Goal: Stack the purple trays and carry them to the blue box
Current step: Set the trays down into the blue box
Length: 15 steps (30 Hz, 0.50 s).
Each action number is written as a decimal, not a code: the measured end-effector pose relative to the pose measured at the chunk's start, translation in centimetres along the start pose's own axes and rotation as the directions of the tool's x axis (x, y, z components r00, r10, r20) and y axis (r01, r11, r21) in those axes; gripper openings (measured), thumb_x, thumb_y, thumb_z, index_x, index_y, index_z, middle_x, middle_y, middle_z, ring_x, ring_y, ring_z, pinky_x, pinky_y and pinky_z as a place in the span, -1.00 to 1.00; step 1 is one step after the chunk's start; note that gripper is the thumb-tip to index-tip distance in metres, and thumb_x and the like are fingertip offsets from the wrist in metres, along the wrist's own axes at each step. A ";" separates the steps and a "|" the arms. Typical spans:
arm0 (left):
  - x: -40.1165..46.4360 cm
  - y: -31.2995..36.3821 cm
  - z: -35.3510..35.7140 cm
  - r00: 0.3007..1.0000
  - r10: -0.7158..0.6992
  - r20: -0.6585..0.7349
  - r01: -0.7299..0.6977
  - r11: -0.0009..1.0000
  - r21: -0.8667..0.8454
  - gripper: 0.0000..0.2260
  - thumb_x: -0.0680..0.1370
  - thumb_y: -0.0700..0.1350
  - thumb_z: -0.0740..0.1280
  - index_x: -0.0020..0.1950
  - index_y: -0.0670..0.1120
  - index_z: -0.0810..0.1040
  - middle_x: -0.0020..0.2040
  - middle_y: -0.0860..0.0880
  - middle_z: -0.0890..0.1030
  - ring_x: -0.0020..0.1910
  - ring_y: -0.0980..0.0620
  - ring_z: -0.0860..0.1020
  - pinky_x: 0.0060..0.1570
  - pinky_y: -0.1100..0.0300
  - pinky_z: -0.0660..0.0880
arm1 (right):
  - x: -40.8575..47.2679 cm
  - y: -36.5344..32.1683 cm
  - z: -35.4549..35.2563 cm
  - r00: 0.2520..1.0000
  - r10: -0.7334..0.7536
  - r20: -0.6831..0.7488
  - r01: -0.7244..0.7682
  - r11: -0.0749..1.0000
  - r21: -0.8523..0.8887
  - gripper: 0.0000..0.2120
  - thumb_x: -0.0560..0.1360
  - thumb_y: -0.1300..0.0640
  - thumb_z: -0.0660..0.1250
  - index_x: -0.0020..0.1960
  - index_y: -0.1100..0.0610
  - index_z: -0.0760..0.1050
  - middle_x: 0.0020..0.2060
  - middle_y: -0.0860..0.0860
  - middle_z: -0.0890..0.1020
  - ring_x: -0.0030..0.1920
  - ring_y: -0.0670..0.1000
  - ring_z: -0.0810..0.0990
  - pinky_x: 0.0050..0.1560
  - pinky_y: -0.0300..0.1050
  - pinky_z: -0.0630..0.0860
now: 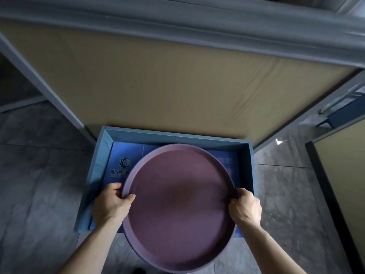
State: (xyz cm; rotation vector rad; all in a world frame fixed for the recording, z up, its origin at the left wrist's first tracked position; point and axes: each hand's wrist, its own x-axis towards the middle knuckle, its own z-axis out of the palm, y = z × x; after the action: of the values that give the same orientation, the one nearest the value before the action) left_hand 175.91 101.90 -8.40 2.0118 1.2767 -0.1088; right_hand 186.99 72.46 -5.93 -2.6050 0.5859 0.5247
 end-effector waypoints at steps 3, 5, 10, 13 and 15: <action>0.0 -0.1 0.3 1.000 0.001 0.000 -0.001 1.000 0.012 -0.58 0.38 -0.06 0.58 0.20 -0.09 0.60 0.00 -0.08 0.74 0.00 -0.17 0.68 -0.07 0.06 0.53 | 0.0 0.0 0.2 1.000 -0.016 -0.027 0.016 1.000 -0.008 -0.79 0.40 0.27 0.27 -0.05 0.08 0.61 -0.11 0.18 0.65 -0.18 0.23 0.50 -0.11 -0.01 0.51; 0.0 -0.1 0.4 1.000 0.010 -0.006 -0.009 0.999 0.033 -0.60 0.40 -0.03 0.58 0.19 -0.07 0.60 0.00 -0.05 0.74 -0.01 -0.16 0.68 -0.13 0.10 0.49 | 0.0 0.0 0.3 0.998 -0.025 -0.052 0.024 1.000 -0.012 -0.76 0.42 0.26 0.27 0.00 0.07 0.63 -0.08 0.20 0.65 -0.11 0.28 0.57 -0.10 0.00 0.50; -0.2 0.2 0.3 0.998 0.058 -0.035 -0.051 0.984 0.171 -0.60 0.38 0.09 0.57 0.12 -0.01 0.59 -0.07 0.03 0.74 -0.05 -0.12 0.68 -0.25 0.14 0.42 | -0.1 0.2 0.4 0.995 -0.033 -0.099 0.030 0.999 -0.033 -0.73 0.42 0.28 0.29 0.02 0.07 0.65 -0.07 0.20 0.66 -0.04 0.32 0.60 -0.10 0.01 0.50; -0.2 0.2 0.3 0.996 0.067 -0.058 -0.053 0.976 0.210 -0.60 0.38 0.10 0.57 0.13 -0.02 0.60 -0.02 0.01 0.74 0.01 -0.15 0.67 -0.23 0.12 0.41 | 0.1 0.1 0.2 0.997 -0.020 -0.077 0.017 0.999 -0.031 -0.71 0.40 0.31 0.28 0.00 0.07 0.67 -0.21 0.15 0.60 -0.15 0.28 0.55 -0.16 -0.04 0.45; -0.2 0.2 0.4 0.994 0.081 -0.068 -0.061 0.964 0.257 -0.58 0.38 0.11 0.57 0.15 -0.01 0.60 0.03 -0.01 0.74 0.04 -0.17 0.66 -0.18 0.08 0.46 | 0.1 0.1 0.2 0.998 -0.022 -0.060 0.019 0.999 -0.040 -0.71 0.39 0.33 0.27 -0.01 0.07 0.66 -0.36 0.02 0.47 -0.23 0.20 0.46 -0.17 -0.06 0.44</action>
State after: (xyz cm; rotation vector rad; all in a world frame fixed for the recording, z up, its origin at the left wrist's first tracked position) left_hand 176.10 101.40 -8.48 2.2992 1.2909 -0.1685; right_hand 186.93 72.42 -6.14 -2.6697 0.5731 0.4571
